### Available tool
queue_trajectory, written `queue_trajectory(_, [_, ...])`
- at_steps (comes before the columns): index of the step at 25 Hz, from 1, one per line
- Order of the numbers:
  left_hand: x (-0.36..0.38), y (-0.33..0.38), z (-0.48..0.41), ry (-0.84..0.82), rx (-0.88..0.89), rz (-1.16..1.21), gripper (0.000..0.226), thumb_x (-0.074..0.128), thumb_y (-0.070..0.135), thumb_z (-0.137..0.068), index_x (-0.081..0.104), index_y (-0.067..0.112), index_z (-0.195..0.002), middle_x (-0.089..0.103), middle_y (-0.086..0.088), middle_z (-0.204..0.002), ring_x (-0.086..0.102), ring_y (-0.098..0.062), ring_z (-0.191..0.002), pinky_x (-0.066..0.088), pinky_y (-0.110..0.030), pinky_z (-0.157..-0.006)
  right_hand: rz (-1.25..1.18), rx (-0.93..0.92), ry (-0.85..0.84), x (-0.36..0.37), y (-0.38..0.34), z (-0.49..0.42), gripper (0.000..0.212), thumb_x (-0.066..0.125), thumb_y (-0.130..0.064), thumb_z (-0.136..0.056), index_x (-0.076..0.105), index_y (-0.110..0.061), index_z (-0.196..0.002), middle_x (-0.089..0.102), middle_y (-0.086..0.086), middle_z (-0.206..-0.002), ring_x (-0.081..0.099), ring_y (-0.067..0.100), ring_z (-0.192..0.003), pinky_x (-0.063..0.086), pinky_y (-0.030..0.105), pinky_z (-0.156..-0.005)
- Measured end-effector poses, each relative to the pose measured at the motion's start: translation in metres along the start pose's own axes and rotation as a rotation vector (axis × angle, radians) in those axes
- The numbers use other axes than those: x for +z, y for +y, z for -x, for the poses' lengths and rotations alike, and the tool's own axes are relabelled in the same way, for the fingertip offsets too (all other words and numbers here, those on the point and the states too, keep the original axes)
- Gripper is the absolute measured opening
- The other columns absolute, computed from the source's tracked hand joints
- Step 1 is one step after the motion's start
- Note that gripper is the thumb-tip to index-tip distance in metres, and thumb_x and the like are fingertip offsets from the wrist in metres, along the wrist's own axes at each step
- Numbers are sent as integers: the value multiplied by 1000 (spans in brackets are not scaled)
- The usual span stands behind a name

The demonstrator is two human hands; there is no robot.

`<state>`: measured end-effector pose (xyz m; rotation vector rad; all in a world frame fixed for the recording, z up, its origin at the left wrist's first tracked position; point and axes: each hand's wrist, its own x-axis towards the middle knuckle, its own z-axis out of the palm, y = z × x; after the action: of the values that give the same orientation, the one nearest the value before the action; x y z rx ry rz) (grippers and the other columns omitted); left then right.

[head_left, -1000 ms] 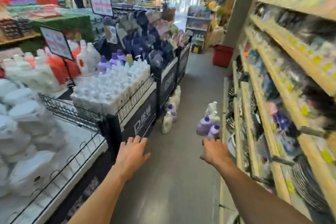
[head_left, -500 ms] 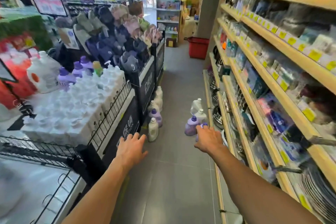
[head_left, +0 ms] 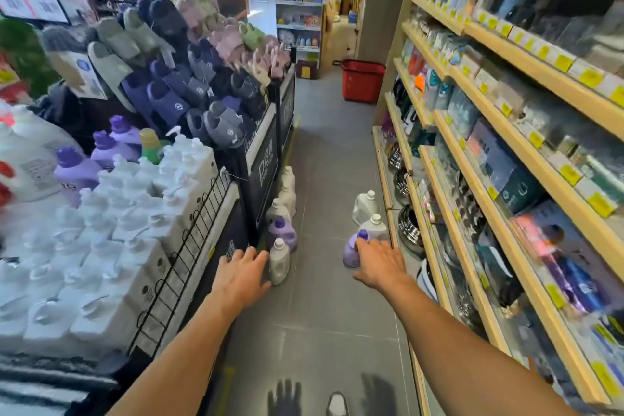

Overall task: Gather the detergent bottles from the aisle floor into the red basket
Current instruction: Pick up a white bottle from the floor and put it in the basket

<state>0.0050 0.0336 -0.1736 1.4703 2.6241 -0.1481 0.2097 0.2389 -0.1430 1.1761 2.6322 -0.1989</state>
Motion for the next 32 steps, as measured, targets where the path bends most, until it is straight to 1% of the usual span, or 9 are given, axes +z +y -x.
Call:
queue_trajectory(3, [-4, -7, -59, -1, -22, 11, 60, 57, 57, -92, 39, 31, -144, 49, -1, -139, 48, -29, -130, 42, -47, -100, -19, -2, -5, -5, 5, -64, 46, 69, -34, -87, 51, -20, -126, 56, 9, -133, 49, 35, -129, 41, 45, -102])
queue_trajectory(5, [-6, -12, -101, -39, -54, 30, 59, 57, 56, -93, 39, 32, -143, 49, 0, -138, 48, -28, -129, 42, -47, -101, -55, -8, -15, -12, 10, -113, 43, 66, -33, -88, 52, -20, -126, 57, 9, -132, 51, 35, -127, 42, 45, -101])
queue_trajectory(10, [-14, -32, -200, -82, -132, 55, 60, 57, 56, -92, 39, 31, -144, 50, 0, -137, 49, -27, -129, 42, -47, -102, -26, -53, 2, -54, 16, -244, 54, 71, -36, -87, 50, -22, -134, 57, 9, -134, 53, 35, -127, 45, 46, -102])
queue_trajectory(16, [7, -70, -283, -164, -223, 124, 62, 55, 54, -93, 36, 31, -147, 49, -1, -139, 47, -28, -130, 41, -47, -101, 27, -170, -114, -50, -32, -356, 62, 72, -38, -87, 45, -22, -141, 53, 10, -140, 51, 34, -131, 42, 43, -103])
queue_trajectory(19, [35, -90, -324, -229, -224, 122, 62, 56, 55, -94, 36, 29, -147, 48, -2, -139, 47, -29, -130, 41, -48, -102, 51, -193, -191, -29, -53, -395, 62, 71, -38, -88, 44, -23, -142, 53, 8, -142, 49, 33, -133, 42, 43, -105])
queue_trajectory(22, [65, -104, -362, -334, -230, 196, 62, 57, 54, -94, 36, 27, -146, 47, -4, -141, 46, -32, -132, 40, -52, -106, 73, -156, -263, -7, -60, -427, 61, 70, -39, -86, 46, -26, -140, 54, 5, -142, 50, 30, -133, 43, 41, -105])
queue_trajectory(25, [95, -116, -396, -375, -231, 261, 62, 55, 51, -94, 36, 25, -147, 46, -4, -143, 44, -31, -133, 39, -52, -107, 118, -113, -336, 4, -67, -462, 62, 72, -42, -84, 47, -28, -139, 54, 4, -140, 51, 29, -131, 43, 40, -104])
queue_trajectory(28, [130, -124, -428, -408, -242, 295, 63, 55, 51, -95, 34, 25, -149, 45, -4, -143, 44, -30, -134, 40, -50, -107, 134, -125, -406, 24, -76, -501, 63, 70, -40, -85, 45, -29, -142, 52, 3, -140, 49, 29, -132, 42, 41, -104])
queue_trajectory(32, [219, -129, -464, -480, -350, 469, 67, 56, 53, -96, 30, 27, -152, 40, -4, -149, 41, -31, -136, 41, -47, -109, 125, -170, -516, 96, -80, -568, 59, 66, -39, -90, 43, -33, -144, 48, 1, -146, 47, 28, -135, 41, 41, -104])
